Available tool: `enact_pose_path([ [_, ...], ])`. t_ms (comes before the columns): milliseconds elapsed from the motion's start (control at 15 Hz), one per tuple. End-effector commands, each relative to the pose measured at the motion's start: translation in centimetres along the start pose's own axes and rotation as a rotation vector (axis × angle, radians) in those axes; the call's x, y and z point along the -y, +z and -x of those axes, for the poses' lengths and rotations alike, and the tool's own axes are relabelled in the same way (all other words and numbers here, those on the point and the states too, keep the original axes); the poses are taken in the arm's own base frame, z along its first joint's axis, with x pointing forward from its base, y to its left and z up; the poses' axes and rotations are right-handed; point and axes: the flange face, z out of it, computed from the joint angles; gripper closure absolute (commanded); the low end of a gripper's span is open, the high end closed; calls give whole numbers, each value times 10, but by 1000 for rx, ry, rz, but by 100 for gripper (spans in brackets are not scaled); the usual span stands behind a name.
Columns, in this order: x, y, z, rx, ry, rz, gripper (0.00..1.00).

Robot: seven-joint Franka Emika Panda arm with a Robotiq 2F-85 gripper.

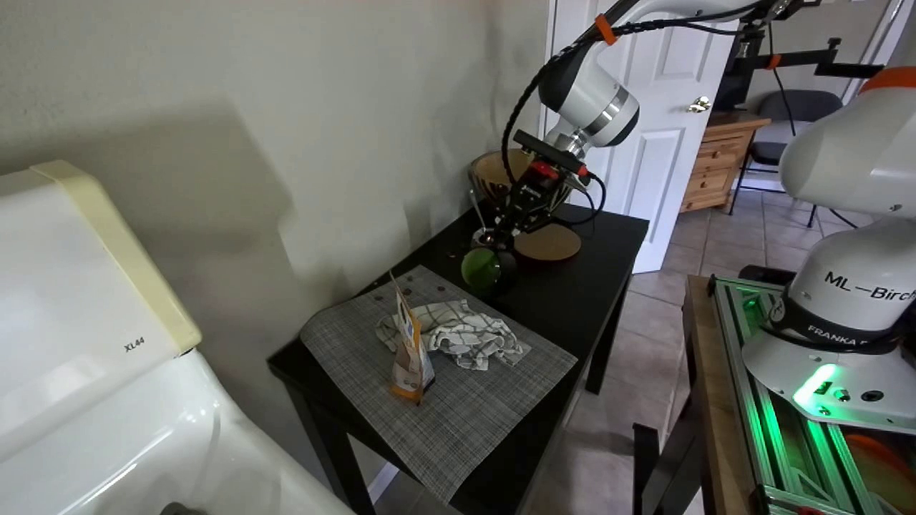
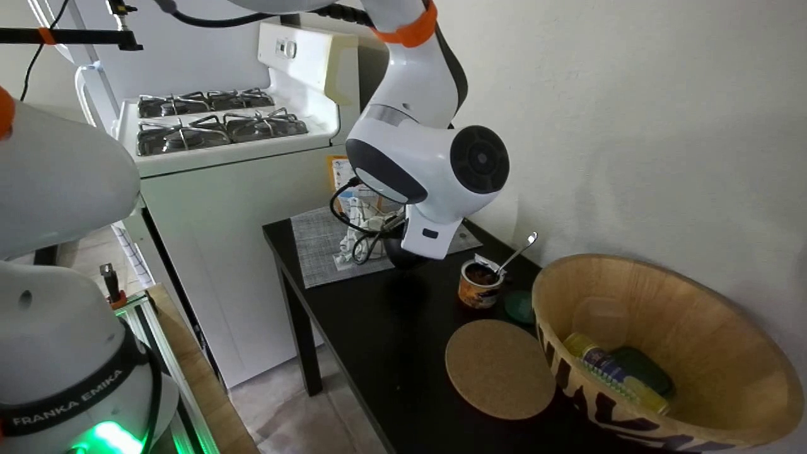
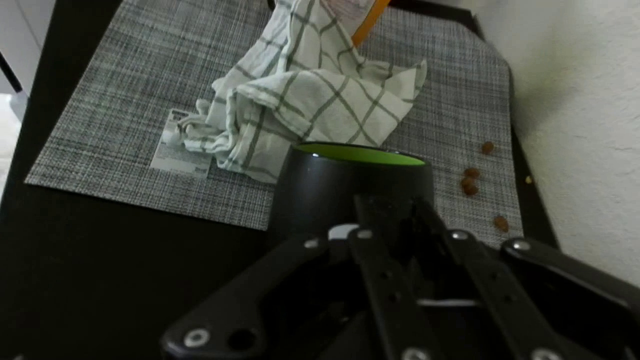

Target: Correctly position the mug, which is on the table

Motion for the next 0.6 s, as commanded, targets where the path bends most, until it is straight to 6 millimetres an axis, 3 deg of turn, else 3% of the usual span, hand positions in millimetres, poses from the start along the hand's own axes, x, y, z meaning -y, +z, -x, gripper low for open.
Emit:
enact_pose_path([
  [0, 15, -2, -3, 125, 28, -20, 94],
  [533, 16, 11, -45, 267, 140, 34, 94],
])
